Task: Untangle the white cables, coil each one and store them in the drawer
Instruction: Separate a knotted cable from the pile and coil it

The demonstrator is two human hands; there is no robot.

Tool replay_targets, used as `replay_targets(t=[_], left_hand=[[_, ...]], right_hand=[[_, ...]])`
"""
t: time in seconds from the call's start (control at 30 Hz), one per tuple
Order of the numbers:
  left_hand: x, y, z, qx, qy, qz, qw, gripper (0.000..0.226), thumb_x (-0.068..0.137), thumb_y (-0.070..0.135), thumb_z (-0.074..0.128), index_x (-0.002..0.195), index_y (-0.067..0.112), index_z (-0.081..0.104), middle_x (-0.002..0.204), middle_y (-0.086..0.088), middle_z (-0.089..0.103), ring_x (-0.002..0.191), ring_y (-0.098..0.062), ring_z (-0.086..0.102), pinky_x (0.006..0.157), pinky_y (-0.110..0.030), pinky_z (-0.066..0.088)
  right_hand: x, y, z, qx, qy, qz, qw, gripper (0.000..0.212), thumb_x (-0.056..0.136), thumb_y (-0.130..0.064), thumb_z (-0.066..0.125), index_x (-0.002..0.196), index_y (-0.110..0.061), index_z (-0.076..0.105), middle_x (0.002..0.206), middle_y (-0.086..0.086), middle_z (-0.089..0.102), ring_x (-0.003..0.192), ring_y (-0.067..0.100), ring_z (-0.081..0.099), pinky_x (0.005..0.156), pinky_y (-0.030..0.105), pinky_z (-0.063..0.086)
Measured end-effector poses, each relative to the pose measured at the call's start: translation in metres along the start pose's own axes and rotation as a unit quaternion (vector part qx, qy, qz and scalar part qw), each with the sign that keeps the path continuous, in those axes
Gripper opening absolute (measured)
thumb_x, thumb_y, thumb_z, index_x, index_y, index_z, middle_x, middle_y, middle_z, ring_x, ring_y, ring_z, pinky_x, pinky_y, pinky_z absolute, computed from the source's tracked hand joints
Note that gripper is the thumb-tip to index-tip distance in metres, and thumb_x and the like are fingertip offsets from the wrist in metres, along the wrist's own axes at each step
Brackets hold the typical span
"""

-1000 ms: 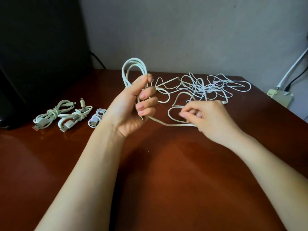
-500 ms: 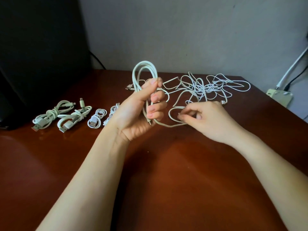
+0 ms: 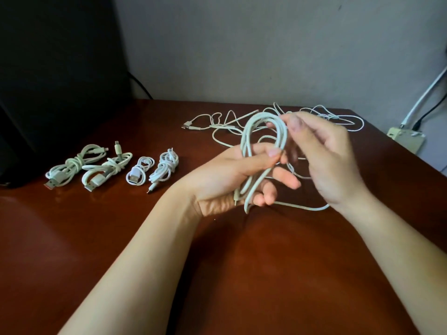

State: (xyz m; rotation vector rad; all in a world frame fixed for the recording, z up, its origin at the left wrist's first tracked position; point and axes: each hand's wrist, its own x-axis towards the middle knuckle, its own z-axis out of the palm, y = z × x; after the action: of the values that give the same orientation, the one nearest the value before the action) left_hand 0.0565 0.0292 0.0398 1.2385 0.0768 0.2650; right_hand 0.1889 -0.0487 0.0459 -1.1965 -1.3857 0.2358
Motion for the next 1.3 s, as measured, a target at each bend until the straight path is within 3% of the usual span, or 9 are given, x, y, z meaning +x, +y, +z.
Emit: replay_targets(t=[0.13, 0.37, 0.43, 0.6, 0.83, 0.93, 1.1, 1.2, 1.3], left_hand=[[-0.001, -0.001, 0.002, 0.057, -0.055, -0.048, 0.996, 0.013, 0.092, 0.021, 0.050, 0.087, 0.009, 0.053, 0.079, -0.010, 0.071, 0.047, -0.011, 0.062, 0.043, -0.017, 0.049], [-0.002, 0.000, 0.004, 0.097, -0.051, -0.088, 0.990, 0.026, 0.084, 0.025, 0.053, 0.098, 0.003, 0.054, 0.085, -0.012, 0.071, 0.053, -0.015, 0.065, 0.048, -0.019, 0.052], [-0.001, 0.000, 0.004, 0.107, -0.030, -0.092, 0.990, 0.034, 0.085, 0.024, 0.054, 0.109, -0.001, 0.054, 0.087, -0.011, 0.071, 0.055, -0.016, 0.066, 0.051, -0.019, 0.053], [0.001, 0.001, 0.004, 0.162, 0.054, -0.041, 0.984, 0.003, 0.092, 0.010, 0.056, 0.094, 0.008, 0.055, 0.076, -0.006, 0.067, 0.059, -0.016, 0.065, 0.060, -0.024, 0.057], [0.007, -0.004, 0.010, 0.260, 0.145, 0.029, 0.954, 0.035, 0.080, 0.008, 0.073, 0.108, 0.012, 0.051, 0.077, 0.003, 0.060, 0.067, -0.013, 0.063, 0.070, -0.028, 0.057], [0.007, -0.005, 0.012, 0.361, 0.194, 0.073, 0.909, 0.047, 0.073, 0.020, 0.082, 0.110, 0.025, 0.054, 0.086, 0.014, 0.064, 0.081, -0.002, 0.064, 0.083, -0.025, 0.053], [0.004, -0.003, 0.020, 0.467, 0.219, 0.132, 0.846, 0.075, 0.069, 0.029, 0.084, 0.131, 0.026, 0.041, 0.113, 0.019, 0.057, 0.092, 0.010, 0.055, 0.078, -0.006, 0.042], [0.003, -0.005, 0.024, 0.555, 0.212, 0.156, 0.789, 0.090, 0.071, 0.021, 0.081, 0.144, 0.026, 0.029, 0.138, 0.012, 0.046, 0.123, -0.001, 0.042, 0.100, -0.026, 0.041], [0.003, -0.013, 0.031, 0.656, 0.282, 0.146, 0.685, 0.088, 0.071, 0.005, 0.070, 0.148, 0.019, 0.027, 0.139, -0.002, 0.046, 0.121, -0.025, 0.049, 0.088, -0.041, 0.048]], right_hand=[[-0.001, 0.000, 0.001, -0.049, 0.005, 0.009, 0.999, 0.027, 0.086, -0.039, 0.060, 0.074, -0.015, 0.065, 0.054, -0.004, 0.055, 0.044, 0.003, 0.050, 0.050, 0.013, 0.037], [-0.001, 0.002, -0.001, -0.120, -0.004, -0.005, 0.993, 0.016, 0.088, -0.030, 0.060, 0.072, -0.028, 0.064, 0.060, -0.005, 0.059, 0.056, 0.003, 0.051, 0.057, 0.020, 0.040], [0.000, 0.005, -0.001, -0.122, -0.002, -0.001, 0.993, 0.016, 0.088, -0.029, 0.060, 0.072, -0.028, 0.064, 0.060, -0.007, 0.059, 0.057, 0.001, 0.049, 0.057, 0.019, 0.040], [0.002, 0.012, -0.003, -0.150, 0.024, 0.005, 0.988, 0.018, 0.087, -0.028, 0.060, 0.072, -0.020, 0.067, 0.057, -0.003, 0.059, 0.054, 0.003, 0.048, 0.056, 0.019, 0.038], [0.003, 0.013, -0.007, -0.199, 0.073, -0.007, 0.977, 0.024, 0.088, -0.024, 0.062, 0.068, -0.011, 0.066, 0.055, -0.004, 0.061, 0.054, 0.007, 0.055, 0.057, 0.021, 0.041], [0.001, 0.014, -0.005, -0.233, 0.109, -0.031, 0.966, 0.014, 0.089, -0.024, 0.064, 0.079, -0.017, 0.072, 0.057, -0.018, 0.057, 0.058, 0.003, 0.055, 0.058, 0.015, 0.039], [-0.001, 0.013, 0.002, -0.234, 0.176, -0.054, 0.955, 0.013, 0.089, -0.026, 0.062, 0.079, -0.021, 0.070, 0.054, -0.021, 0.051, 0.053, -0.005, 0.047, 0.057, 0.010, 0.032], [0.000, 0.009, 0.003, -0.198, 0.184, -0.042, 0.962, 0.014, 0.090, -0.027, 0.059, 0.077, -0.031, 0.061, 0.051, -0.023, 0.050, 0.052, -0.003, 0.045, 0.057, 0.011, 0.029], [-0.003, 0.006, 0.009, -0.171, 0.186, -0.039, 0.967, 0.015, 0.091, -0.025, 0.058, 0.077, -0.028, 0.061, 0.052, -0.022, 0.050, 0.052, -0.001, 0.044, 0.056, 0.013, 0.030]])
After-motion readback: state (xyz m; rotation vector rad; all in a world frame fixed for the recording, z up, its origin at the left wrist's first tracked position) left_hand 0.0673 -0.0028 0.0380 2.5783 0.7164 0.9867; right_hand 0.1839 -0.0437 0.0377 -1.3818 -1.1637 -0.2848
